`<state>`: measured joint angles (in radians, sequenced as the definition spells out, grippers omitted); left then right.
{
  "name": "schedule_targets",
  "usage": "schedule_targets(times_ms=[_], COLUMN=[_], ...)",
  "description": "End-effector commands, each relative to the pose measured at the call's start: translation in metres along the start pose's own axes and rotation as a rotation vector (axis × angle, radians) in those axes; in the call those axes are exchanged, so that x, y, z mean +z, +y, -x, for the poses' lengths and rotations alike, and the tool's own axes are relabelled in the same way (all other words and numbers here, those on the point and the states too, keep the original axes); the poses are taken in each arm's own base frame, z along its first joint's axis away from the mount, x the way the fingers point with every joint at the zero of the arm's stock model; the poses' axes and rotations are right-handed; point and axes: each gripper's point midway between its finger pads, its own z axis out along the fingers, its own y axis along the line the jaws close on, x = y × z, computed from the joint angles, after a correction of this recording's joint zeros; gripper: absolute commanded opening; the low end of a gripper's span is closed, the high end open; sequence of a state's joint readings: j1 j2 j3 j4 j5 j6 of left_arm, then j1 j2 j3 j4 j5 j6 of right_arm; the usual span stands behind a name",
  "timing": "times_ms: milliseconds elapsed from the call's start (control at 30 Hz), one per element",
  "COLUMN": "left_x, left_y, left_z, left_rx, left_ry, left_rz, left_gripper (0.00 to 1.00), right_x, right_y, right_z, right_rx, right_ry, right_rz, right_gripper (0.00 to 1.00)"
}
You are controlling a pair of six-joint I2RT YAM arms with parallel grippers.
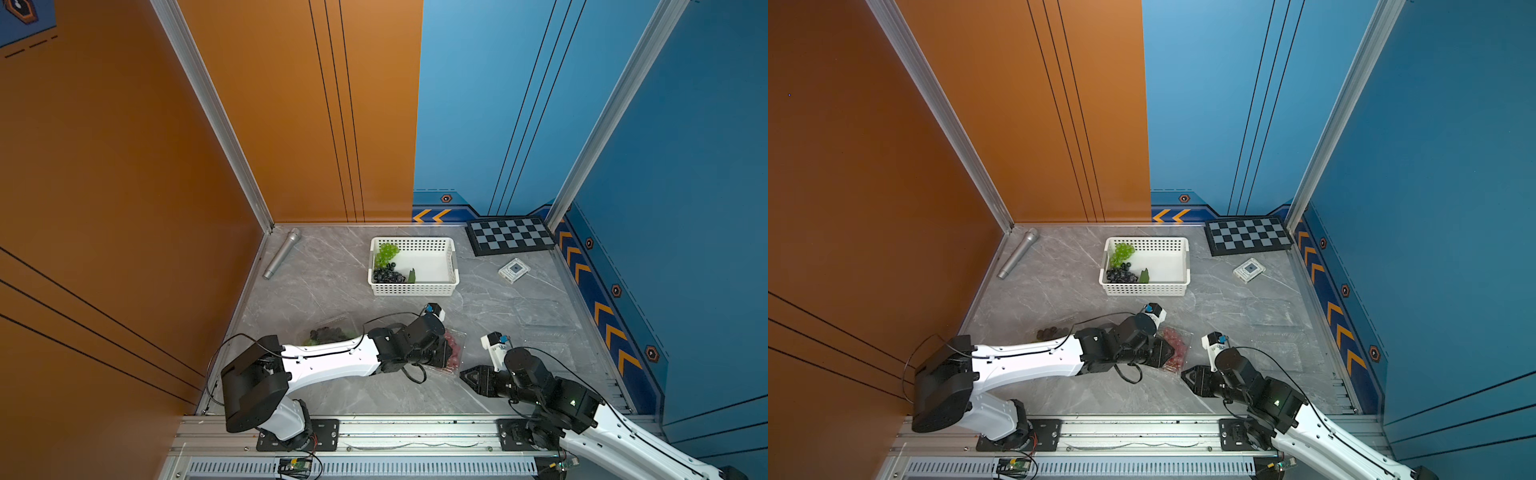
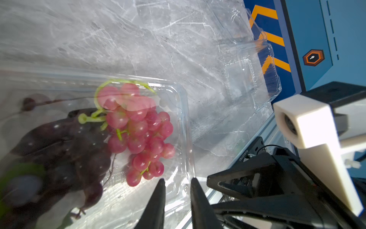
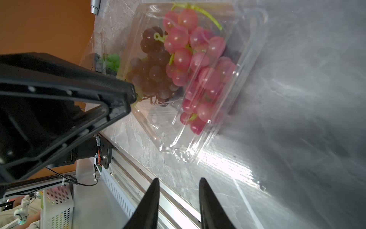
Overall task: Pack grapes into containers
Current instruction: Close the packing box at the center of the board.
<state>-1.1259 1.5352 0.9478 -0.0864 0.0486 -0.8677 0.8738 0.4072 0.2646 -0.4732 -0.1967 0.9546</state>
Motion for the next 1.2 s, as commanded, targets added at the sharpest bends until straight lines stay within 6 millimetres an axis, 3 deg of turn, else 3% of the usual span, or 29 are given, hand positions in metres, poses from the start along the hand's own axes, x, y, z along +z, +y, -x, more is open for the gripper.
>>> schedule_targets(times_ms=[0,200,667,1167], left_x=[0.007,0.013,0.022,0.023], left_y=[-0.012,-0.004,0.017,0.022], left_z=[-0.002,-0.009,-0.015,-0.018], left_rx=[0.009,0.0,-0.049,-0.062], left_ry=[0.014,0.035,0.045,0.06], left_rz=[-0.039,-0.021,0.011,0.016], left_gripper=[0.24,0.24,0.23,0.22], right_x=[0.01,0.019,0.014,0.019], right_y=[-0.004,-0.012,0.001,-0.008], right_z=[0.001,-0.001,-0.006,0.012], right_rx=[0.058,0.078,0.08,0.121], right_ry=[-0.032,-0.048,-0.017,-0.086], right_rz=[0.017,0.013,0.064,0.018], right_gripper=[0.34,0.33,0.35,0.28])
